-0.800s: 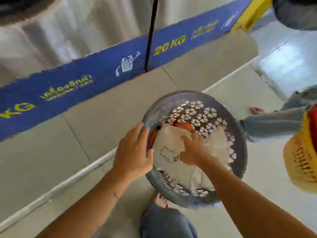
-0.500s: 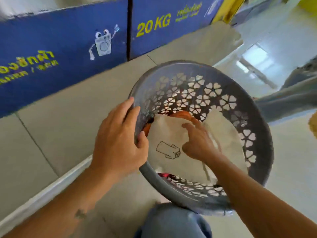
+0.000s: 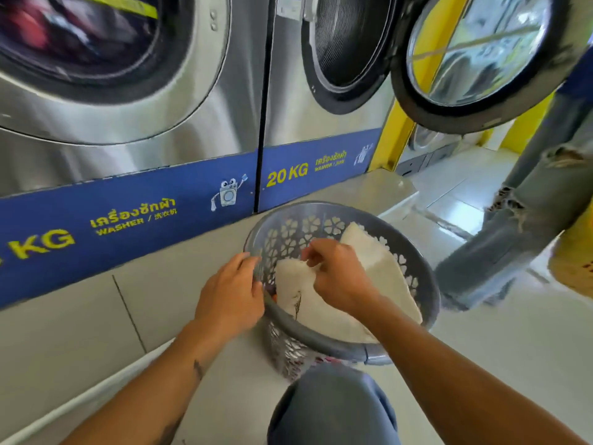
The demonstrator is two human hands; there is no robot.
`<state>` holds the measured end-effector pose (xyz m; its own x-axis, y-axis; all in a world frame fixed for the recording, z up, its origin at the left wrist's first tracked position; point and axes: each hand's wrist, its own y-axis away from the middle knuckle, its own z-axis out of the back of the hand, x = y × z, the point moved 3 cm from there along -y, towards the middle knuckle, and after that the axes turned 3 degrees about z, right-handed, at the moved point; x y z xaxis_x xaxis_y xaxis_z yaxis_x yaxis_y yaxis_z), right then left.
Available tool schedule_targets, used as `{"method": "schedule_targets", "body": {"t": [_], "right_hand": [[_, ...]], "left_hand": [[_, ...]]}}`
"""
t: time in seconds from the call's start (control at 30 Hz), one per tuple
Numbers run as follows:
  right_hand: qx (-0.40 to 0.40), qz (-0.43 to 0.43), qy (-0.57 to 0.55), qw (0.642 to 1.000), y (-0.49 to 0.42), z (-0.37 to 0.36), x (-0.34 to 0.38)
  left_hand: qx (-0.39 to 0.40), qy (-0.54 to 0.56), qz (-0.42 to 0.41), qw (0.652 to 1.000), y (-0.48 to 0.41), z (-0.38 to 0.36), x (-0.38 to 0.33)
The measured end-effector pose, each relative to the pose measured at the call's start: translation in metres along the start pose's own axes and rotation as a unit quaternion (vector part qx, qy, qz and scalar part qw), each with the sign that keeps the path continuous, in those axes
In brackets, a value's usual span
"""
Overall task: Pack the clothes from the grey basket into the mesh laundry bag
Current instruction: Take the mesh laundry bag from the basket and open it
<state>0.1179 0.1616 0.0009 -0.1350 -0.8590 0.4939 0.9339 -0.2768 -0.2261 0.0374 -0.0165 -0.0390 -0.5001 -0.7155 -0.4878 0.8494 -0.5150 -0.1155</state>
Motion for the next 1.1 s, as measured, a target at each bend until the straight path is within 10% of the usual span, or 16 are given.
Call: {"method": "schedule_targets", "body": {"t": [0.53, 0.77, 1.1], "right_hand": [[0.01, 0.373, -0.15, 0.915, 0.05, 0.069, 0.198], [-0.035, 0.318, -0.315, 0.894, 0.04, 0.101, 0.213], [-0.049, 0.243, -0.179, 0.952, 0.022, 0.032, 0.171]], "left_hand": [[0.006, 0.055, -0.043, 0.998, 0.064, 0.125, 0.004], [-0.095, 0.187, -0.105, 0.972, 0.054, 0.147, -0.044], [-0.335, 0.078, -0.062, 0.937, 0.066, 0.215, 0.047]]}}
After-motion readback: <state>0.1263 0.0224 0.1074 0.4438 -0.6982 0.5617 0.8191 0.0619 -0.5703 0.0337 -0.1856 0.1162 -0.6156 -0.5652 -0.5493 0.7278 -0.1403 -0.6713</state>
